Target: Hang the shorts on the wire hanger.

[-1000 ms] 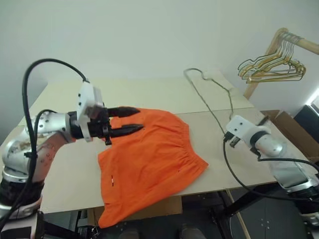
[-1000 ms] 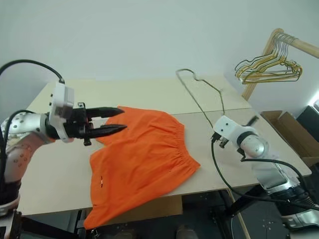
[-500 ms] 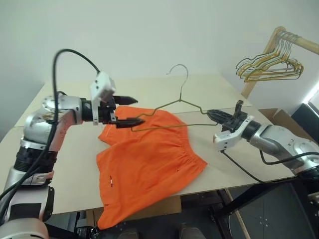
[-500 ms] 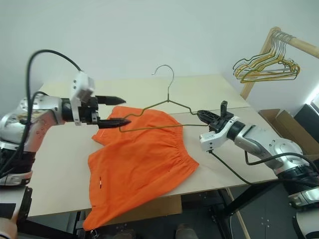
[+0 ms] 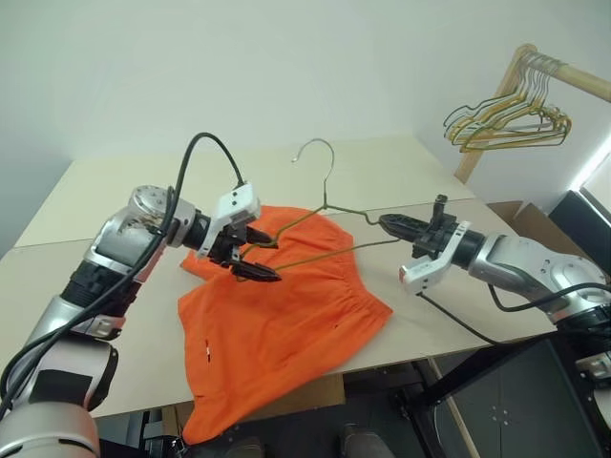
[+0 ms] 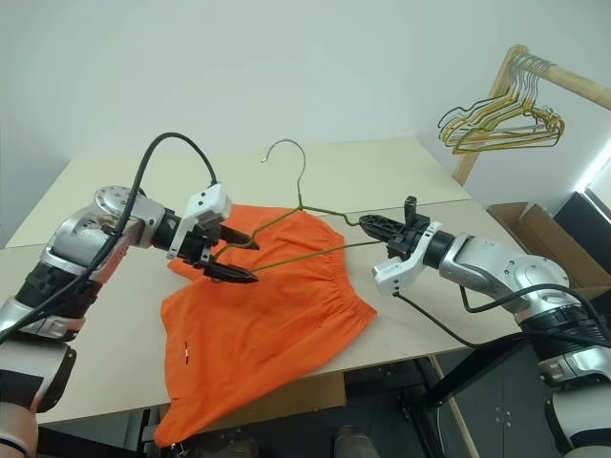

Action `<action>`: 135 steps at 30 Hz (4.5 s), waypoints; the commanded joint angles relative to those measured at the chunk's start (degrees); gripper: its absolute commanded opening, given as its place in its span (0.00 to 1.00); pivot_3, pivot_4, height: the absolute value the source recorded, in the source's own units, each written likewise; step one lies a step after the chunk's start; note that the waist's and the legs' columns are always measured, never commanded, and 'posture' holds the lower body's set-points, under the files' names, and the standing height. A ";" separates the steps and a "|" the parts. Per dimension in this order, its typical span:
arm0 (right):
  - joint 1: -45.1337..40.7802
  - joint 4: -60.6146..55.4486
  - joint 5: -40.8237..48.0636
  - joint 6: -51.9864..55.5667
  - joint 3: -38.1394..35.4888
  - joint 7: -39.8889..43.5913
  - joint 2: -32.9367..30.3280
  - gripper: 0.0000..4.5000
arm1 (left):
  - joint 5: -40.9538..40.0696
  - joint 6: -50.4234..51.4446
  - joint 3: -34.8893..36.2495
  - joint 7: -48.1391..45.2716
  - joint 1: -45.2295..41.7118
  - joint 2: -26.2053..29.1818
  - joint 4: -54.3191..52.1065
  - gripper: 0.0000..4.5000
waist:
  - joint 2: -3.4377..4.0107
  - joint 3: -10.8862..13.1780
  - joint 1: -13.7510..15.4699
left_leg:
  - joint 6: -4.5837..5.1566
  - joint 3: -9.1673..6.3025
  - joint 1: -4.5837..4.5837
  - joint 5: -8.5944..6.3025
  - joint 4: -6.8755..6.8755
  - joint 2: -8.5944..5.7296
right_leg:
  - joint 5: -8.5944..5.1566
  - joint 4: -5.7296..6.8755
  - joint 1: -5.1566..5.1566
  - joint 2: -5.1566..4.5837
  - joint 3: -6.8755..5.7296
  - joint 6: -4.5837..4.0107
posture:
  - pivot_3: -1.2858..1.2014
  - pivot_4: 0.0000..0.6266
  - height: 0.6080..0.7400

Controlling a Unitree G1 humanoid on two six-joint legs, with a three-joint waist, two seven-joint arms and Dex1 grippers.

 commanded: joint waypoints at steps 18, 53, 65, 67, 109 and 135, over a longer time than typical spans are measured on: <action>-2.65 -0.66 1.12 -1.17 -3.47 0.64 -1.12 0.12 | 2.41 0.17 3.16 3.45 2.47 0.68 -3.13 0.00 | 0.00 0.00 -0.19 | 0.00 -0.05 0.02 0.00 0.06 -0.01 | 0.01 0.09 0.00 0.00 0.08 0.01 | 0.50 0.00 1.00; -21.72 -16.00 66.75 80.90 8.47 71.14 1.10 1.00 | 3.51 -22.06 11.74 0.07 9.54 5.34 -3.41 0.00 | 0.04 0.00 2.39 | 0.12 0.35 -0.38 -0.09 0.70 0.38 | 0.16 0.26 -0.19 0.12 -0.28 -0.04 | 0.52 0.00 1.00; -22.22 -10.77 59.57 80.89 8.67 74.43 6.56 0.66 | 3.99 -20.29 12.08 -0.14 11.75 5.83 -6.22 0.00 | 0.04 0.00 3.97 | 0.12 0.33 -0.44 -0.09 0.77 0.31 | 0.17 0.26 -0.15 0.10 -0.39 -0.01 | 0.53 0.00 1.00; -22.06 -11.44 59.67 80.66 8.25 75.47 6.37 0.51 | 4.59 -20.60 11.81 -0.04 11.89 5.93 -6.25 0.00 | 0.04 0.00 3.92 | 0.12 0.32 -0.43 -0.09 0.77 0.31 | 0.18 0.26 -0.15 0.11 -0.39 -0.01 | 0.53 0.00 1.00; 29.01 -20.98 81.32 124.58 -36.53 63.89 -8.43 0.00 | -10.18 -18.89 20.41 -3.47 22.01 2.46 -14.76 0.99 | 0.02 -0.01 4.51 | 0.12 0.25 -0.23 -0.09 0.78 0.32 | 0.17 0.19 0.10 0.12 -0.38 -0.01 | 0.51 0.00 1.00; 21.09 -10.58 89.06 120.67 -20.90 70.19 -11.08 0.00 | -10.85 -15.45 20.79 -0.12 23.61 3.89 -19.40 0.99 | 0.02 -0.02 3.70 | 0.13 0.06 -0.22 -0.10 0.71 0.29 | 0.16 0.14 0.12 0.14 -0.36 0.02 | 0.54 0.00 1.00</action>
